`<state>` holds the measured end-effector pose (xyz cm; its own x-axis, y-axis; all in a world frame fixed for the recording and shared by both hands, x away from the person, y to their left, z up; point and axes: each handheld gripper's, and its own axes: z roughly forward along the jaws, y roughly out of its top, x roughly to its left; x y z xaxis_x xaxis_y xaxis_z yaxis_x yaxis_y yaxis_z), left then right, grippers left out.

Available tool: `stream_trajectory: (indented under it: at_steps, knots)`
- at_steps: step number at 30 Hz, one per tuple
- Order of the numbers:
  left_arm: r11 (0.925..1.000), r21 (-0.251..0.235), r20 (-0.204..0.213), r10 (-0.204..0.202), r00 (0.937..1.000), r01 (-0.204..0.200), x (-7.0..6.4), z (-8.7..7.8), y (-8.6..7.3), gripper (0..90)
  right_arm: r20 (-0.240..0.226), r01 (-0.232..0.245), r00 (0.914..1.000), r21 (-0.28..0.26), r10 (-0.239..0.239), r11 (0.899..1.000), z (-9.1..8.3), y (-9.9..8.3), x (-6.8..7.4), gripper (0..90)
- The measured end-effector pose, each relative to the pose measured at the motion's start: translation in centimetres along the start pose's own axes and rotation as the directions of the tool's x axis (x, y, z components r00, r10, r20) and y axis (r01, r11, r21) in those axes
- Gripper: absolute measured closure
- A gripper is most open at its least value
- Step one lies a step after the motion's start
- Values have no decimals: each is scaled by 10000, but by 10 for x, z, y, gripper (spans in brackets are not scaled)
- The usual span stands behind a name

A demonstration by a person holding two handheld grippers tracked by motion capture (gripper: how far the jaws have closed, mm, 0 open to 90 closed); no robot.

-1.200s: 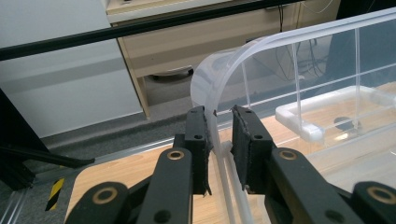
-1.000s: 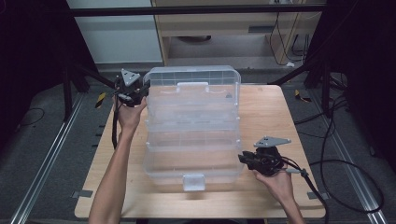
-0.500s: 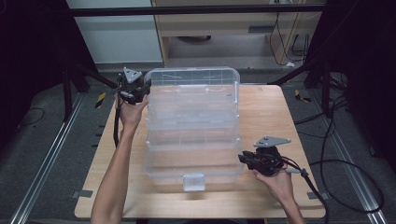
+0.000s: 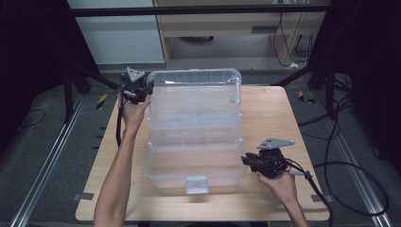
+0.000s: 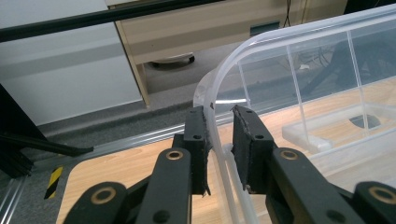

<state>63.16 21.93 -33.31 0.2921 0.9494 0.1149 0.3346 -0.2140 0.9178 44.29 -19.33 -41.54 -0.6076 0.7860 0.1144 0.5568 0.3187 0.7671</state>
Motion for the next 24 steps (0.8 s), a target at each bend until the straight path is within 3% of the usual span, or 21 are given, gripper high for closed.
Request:
stream_trajectory:
  at_steps: [24]
  knots:
    - [9991, 431, 33, -63, 10000, 61, 3, 18, -1, 749, -20, 5, 10000, 12, -5, 10000, 0, 0, 0, 727]
